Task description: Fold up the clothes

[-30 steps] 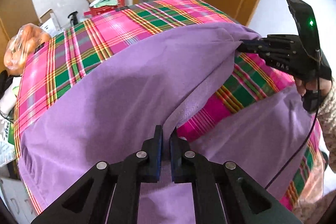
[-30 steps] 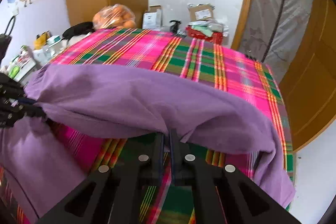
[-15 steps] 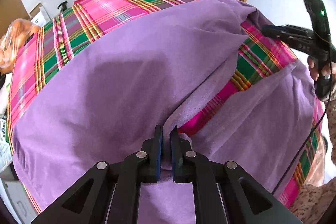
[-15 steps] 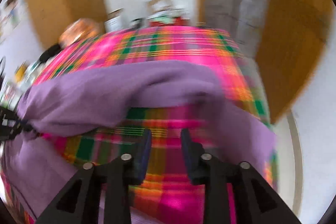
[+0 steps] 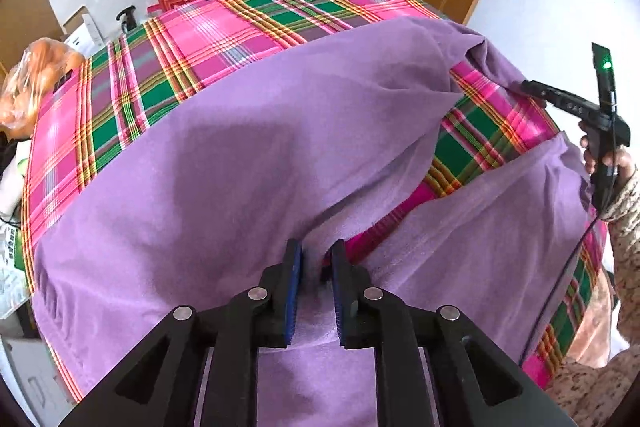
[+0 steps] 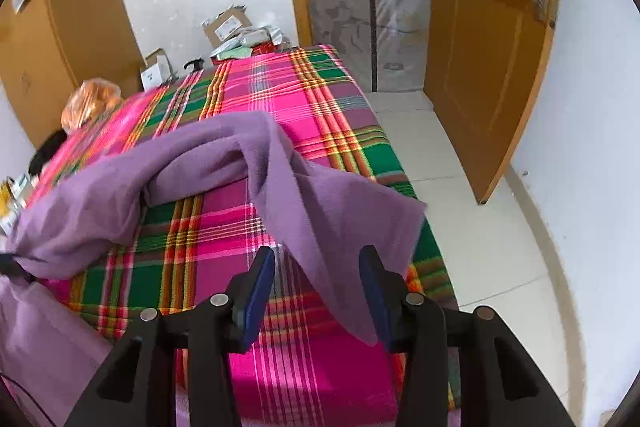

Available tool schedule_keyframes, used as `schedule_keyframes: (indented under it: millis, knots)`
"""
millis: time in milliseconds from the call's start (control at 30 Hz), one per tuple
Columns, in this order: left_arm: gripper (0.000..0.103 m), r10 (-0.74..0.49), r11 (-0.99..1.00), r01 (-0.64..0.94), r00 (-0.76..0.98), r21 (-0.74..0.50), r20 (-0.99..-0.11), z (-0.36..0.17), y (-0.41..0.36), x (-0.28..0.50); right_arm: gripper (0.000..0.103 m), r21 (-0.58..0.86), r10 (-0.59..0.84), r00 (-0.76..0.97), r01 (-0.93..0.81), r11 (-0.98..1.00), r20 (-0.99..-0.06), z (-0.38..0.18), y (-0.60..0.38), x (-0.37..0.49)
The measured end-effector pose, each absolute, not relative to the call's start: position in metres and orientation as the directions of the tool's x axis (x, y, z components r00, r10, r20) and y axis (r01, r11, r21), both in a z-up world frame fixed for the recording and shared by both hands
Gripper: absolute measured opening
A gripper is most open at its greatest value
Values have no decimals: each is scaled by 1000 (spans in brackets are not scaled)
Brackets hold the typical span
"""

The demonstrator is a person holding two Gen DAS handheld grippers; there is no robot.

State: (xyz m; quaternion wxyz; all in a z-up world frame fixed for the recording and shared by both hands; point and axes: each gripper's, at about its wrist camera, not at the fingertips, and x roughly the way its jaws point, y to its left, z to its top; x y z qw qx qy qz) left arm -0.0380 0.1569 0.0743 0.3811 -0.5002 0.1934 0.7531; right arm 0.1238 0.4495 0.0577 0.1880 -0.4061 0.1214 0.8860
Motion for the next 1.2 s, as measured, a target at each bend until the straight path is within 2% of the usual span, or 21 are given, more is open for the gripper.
schedule_keyframes:
  millis: [100,267,333,367,500,900,1067,1100,1167,1200]
  knots:
    - [21,421,-627,-770,-207,-118,-883,86,161,-36,44,2,253,-563,-411,-911,-787,50,444,112]
    - [30,486,-586,-798,-208,-140,-849,102,184,-31,43,-7,262,-542,-427,-904,-798,44,447,101]
    - [30,474,-562,-819,-202,-118,-857,100,200,-29,30,-5,264,-541,-433,-901,-798,45,451,100]
    - [30,467,-550,-828,-197,-108,-862,97,209,-29,20,2,261,-544,-435,-901,-797,47,453,100]
    - [31,431,-505,-861,-191,-61,-882,84,246,-27,8,27,266,-562,-458,-889,-783,55,464,104]
    - [30,314,-461,-878,-299,131,-901,46,308,-26,5,86,310,-597,-541,-837,-740,76,514,104]
    - [30,327,-481,-872,-277,93,-904,44,313,-35,5,63,345,-584,-565,-823,-735,79,530,96]
    - [28,334,-480,-874,-260,74,-906,44,312,-37,5,56,353,-580,-570,-820,-735,80,533,94]
    - [15,347,-480,-876,-229,38,-910,44,312,-40,5,43,369,-572,-580,-813,-733,81,539,90]
    - [15,351,-483,-875,-222,27,-910,45,311,-41,5,34,378,-565,-585,-810,-734,80,543,89]
